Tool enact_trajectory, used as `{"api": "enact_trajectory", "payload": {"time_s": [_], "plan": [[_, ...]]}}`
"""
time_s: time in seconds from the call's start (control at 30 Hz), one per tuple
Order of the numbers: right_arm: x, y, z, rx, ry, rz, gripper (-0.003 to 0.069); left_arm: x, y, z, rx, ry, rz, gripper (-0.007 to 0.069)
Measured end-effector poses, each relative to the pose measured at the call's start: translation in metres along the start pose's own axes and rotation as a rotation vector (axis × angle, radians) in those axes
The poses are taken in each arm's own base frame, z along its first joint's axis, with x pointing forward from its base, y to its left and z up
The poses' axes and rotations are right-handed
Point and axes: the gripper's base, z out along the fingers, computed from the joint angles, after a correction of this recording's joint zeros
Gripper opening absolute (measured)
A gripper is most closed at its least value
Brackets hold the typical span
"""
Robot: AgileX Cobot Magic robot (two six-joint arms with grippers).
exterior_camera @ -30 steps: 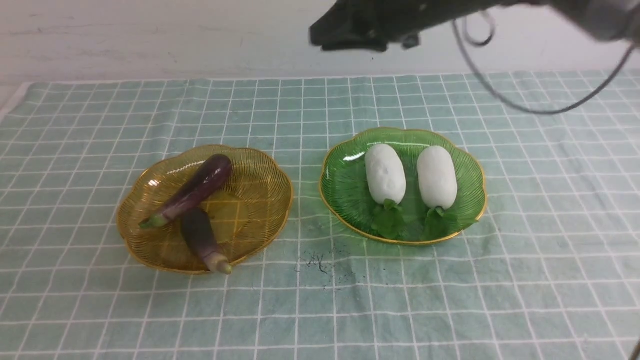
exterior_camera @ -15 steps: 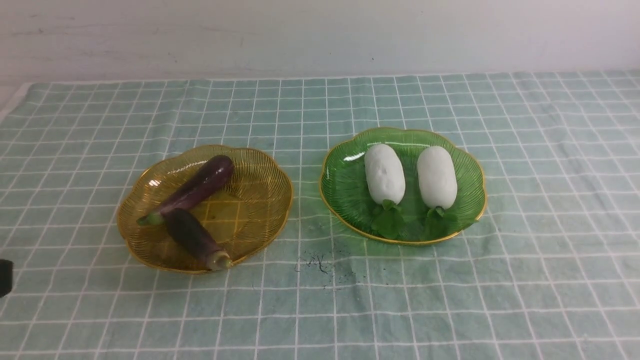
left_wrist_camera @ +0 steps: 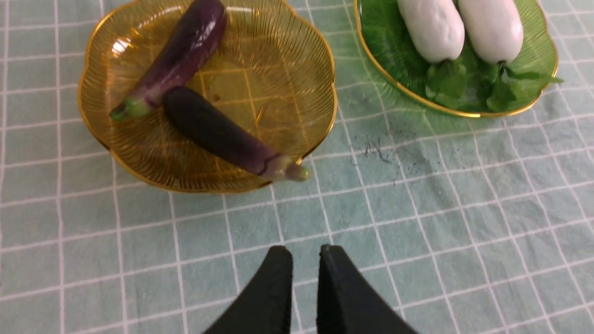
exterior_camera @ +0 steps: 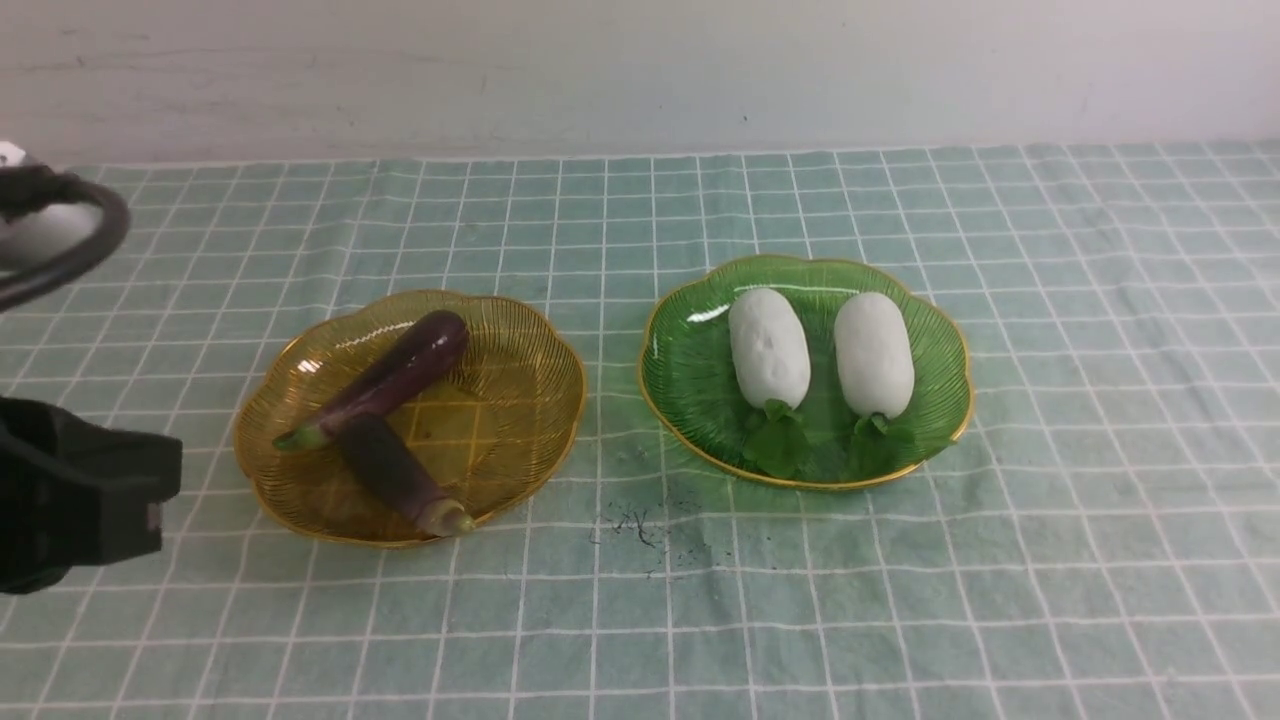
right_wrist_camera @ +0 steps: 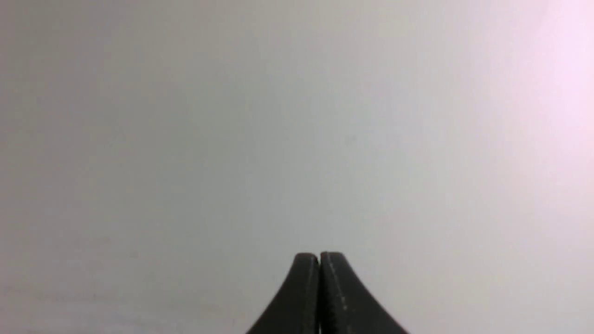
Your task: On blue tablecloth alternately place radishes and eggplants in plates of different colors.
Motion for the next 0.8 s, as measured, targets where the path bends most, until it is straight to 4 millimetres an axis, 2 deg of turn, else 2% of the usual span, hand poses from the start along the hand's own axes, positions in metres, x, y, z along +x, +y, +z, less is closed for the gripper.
{"api": "enact_trajectory", "payload": {"time_s": [0.03, 0.07, 0.1, 0.27, 0.53, 0.63, 0.8], "plan": [[0.017, -0.002, -0.015, 0.008, -0.060, 0.003, -0.0013, -0.002, 0.000, 0.000, 0.004, -0.017, 0.000, 0.0068], [0.018, -0.002, -0.017, 0.010, -0.077, 0.003, -0.0013, -0.002, 0.000, 0.000, 0.004, -0.018, 0.000, 0.0068], [0.037, -0.004, -0.025, 0.017, -0.109, 0.005, -0.0013, -0.002, -0.001, 0.000, 0.006, -0.024, 0.000, 0.0068], [0.068, -0.008, -0.033, 0.034, -0.156, 0.006, -0.0013, -0.004, -0.001, 0.000, 0.008, -0.039, 0.036, 0.0068], [0.076, -0.009, -0.034, 0.041, -0.189, 0.009, -0.0013, 0.012, 0.003, -0.003, 0.012, -0.066, 0.079, 0.0068], [0.076, -0.009, -0.034, 0.041, -0.189, 0.009, -0.0013, 0.025, 0.006, -0.010, 0.024, -0.127, 0.080, 0.0068], [0.076, -0.009, -0.034, 0.041, -0.189, 0.009, -0.0013, 0.034, 0.008, -0.024, 0.038, -0.200, 0.079, 0.0068]]}}
